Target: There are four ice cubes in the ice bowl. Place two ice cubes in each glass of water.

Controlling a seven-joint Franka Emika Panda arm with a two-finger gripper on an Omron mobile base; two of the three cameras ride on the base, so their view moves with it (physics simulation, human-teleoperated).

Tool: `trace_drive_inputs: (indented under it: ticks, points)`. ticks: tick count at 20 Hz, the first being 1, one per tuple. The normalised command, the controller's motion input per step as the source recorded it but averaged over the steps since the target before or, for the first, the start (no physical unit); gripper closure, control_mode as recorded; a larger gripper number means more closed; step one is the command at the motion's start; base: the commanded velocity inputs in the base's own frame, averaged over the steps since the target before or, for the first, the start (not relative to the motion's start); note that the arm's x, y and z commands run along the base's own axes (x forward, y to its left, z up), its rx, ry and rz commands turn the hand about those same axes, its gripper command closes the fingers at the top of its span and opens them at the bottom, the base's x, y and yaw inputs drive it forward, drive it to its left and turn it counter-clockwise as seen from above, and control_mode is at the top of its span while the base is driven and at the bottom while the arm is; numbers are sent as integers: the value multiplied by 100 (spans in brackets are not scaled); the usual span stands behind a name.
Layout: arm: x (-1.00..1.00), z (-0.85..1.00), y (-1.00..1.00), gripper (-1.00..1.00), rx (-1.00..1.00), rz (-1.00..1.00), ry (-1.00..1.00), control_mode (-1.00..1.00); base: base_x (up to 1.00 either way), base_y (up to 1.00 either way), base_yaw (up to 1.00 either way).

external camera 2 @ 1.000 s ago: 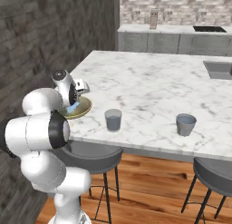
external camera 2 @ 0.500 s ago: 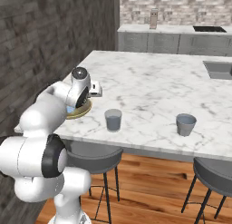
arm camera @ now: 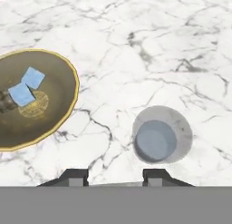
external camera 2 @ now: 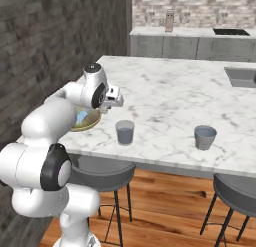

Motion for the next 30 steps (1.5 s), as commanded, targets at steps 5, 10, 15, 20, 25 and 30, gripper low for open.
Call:
trace_drive_inputs:
  ticks: [5, 10, 15, 20, 25, 30]
  points:
    - [-9, -3, -52, 100, 0, -11, 8, -100, 0, 0, 0]
    - [8, -30, -29, 100, 0, 0, 4, -100, 0, 0, 0]
    - [2, -35, -23, 100, 0, 0, 2, -100, 0, 0, 0]
    - [16, -15, -2, 100, 1, 0, 0, -100, 0, 0, 0]
    - [21, -11, 0, 100, 0, 0, 0, -100, 0, 0, 0]
    - [17, -23, -3, 100, -3, 5, 0, -100, 0, 0, 0]
